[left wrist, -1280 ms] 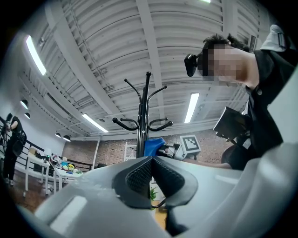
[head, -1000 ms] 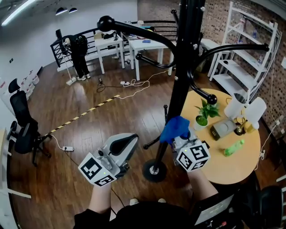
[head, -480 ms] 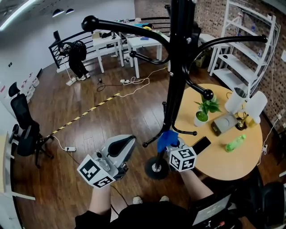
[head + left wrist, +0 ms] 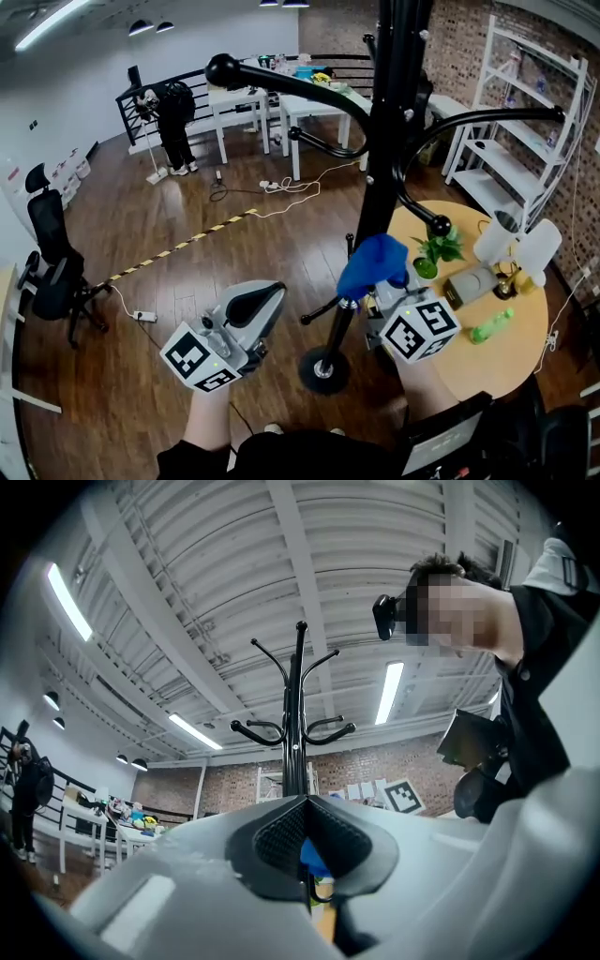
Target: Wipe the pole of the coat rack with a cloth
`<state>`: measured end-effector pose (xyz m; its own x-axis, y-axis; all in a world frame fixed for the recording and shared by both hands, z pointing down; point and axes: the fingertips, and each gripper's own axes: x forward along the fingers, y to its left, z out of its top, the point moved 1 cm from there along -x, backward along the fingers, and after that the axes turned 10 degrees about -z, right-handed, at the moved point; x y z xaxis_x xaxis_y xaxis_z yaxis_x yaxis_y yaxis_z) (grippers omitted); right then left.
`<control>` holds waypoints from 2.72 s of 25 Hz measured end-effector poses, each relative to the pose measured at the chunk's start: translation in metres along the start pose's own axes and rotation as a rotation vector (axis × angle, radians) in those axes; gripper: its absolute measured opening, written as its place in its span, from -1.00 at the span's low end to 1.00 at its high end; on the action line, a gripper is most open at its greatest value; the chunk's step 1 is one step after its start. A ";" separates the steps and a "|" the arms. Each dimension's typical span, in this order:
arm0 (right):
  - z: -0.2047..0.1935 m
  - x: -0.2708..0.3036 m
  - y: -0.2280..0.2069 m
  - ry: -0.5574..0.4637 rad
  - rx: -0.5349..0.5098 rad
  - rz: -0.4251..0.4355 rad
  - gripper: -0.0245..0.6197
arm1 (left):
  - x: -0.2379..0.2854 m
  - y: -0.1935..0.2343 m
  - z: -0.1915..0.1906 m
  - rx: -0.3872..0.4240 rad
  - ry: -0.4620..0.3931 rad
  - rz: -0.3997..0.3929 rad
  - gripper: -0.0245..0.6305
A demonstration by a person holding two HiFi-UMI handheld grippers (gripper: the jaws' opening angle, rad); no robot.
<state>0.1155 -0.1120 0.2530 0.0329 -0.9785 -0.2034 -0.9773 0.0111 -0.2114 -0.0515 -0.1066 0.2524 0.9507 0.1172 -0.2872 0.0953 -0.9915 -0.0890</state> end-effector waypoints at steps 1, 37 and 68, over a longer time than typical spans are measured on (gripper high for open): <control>0.016 0.002 0.003 -0.030 -0.007 0.004 -0.85 | 0.000 0.003 0.001 0.006 -0.005 -0.009 -0.95; -0.125 0.001 0.007 0.245 -0.298 -0.698 -0.85 | -0.028 0.104 -0.002 -0.169 -0.047 -0.634 -0.95; 0.035 0.038 0.040 -0.010 -0.354 -0.711 -0.85 | -0.028 0.127 0.009 -0.192 -0.112 -0.646 -0.95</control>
<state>0.0846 -0.1417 0.2032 0.6740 -0.7247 -0.1432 -0.7299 -0.6832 0.0224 -0.0687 -0.2357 0.2406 0.6506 0.6836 -0.3308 0.6935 -0.7123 -0.1080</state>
